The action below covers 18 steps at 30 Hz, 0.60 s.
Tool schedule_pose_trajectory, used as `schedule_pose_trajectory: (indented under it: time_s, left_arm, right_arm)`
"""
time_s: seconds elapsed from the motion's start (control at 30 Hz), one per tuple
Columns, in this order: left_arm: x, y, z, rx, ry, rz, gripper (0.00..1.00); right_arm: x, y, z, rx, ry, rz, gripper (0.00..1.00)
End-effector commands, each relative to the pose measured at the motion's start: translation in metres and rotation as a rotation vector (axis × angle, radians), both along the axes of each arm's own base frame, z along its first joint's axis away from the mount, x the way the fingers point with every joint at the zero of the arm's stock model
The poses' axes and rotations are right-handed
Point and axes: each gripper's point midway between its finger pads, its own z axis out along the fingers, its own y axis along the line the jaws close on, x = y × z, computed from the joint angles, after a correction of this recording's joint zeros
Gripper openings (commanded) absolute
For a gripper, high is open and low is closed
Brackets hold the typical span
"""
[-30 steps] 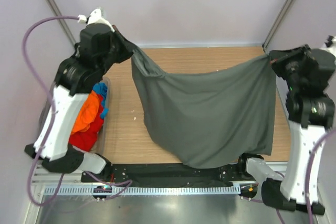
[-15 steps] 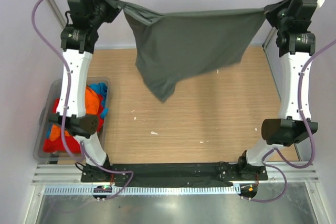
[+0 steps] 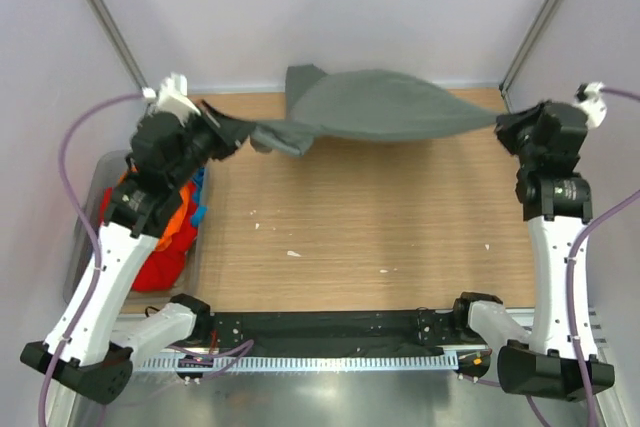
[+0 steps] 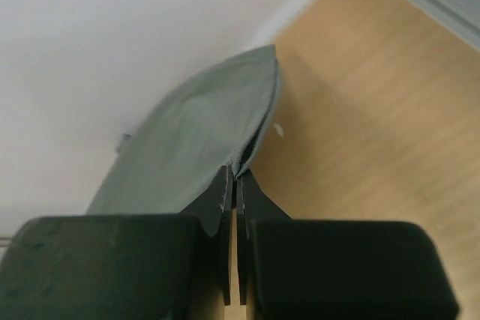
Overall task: Fold and stack the t-shirts
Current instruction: Fold the tshirt
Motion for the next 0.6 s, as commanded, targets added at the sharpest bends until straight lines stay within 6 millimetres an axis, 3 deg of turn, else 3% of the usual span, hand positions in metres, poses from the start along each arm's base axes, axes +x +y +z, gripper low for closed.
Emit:
schedule_pose_trajectory:
  time_s: [0.0,0.03,0.07,0.1,0.13,0.2,0.23,0.33,0.43,0.57]
  left_arm:
    - [-0.013,-0.008,-0.091,0.062,0.140,-0.022,0.00]
    - [-0.019,-0.010,-0.134,0.073,0.217,-0.026,0.00]
    - [-0.024,-0.011,-0.126,0.047,0.198,-0.032,0.00]
    - [-0.031,-0.011,-0.165,0.069,0.273,-0.043,0.00]
    - [-0.040,-0.011,-0.179,0.071,0.295,-0.056,0.00]
    - [-0.055,-0.013,-0.209,0.087,0.360,-0.064,0.00]
    - [-0.069,-0.008,-0.240,0.113,0.427,-0.061,0.00]
    - [-0.087,-0.002,-0.274,0.088,0.500,-0.044,0.00]
    - [-0.095,0.004,-0.287,0.091,0.530,-0.029,0.00]
    - [-0.104,0.006,-0.307,0.130,0.611,-0.035,0.00]
  right_arm:
    - [-0.016,-0.008,-0.071,0.009,0.143,-0.054,0.01]
    - [-0.021,-0.010,-0.117,0.034,0.231,-0.078,0.01]
    - [-0.025,-0.010,-0.136,0.043,0.265,-0.083,0.01]
    - [-0.031,-0.010,-0.156,0.048,0.315,-0.088,0.01]
    - [-0.041,-0.011,-0.189,0.054,0.406,-0.107,0.01]
    - [-0.062,-0.015,-0.226,0.066,0.539,-0.150,0.01]
    - [-0.074,-0.013,-0.249,0.077,0.606,-0.154,0.01]
    - [-0.097,0.001,-0.284,0.147,0.700,-0.137,0.01]
    - [-0.113,0.010,-0.305,0.202,0.751,-0.136,0.01]
    - [-0.125,0.004,-0.311,0.178,0.796,-0.173,0.01]
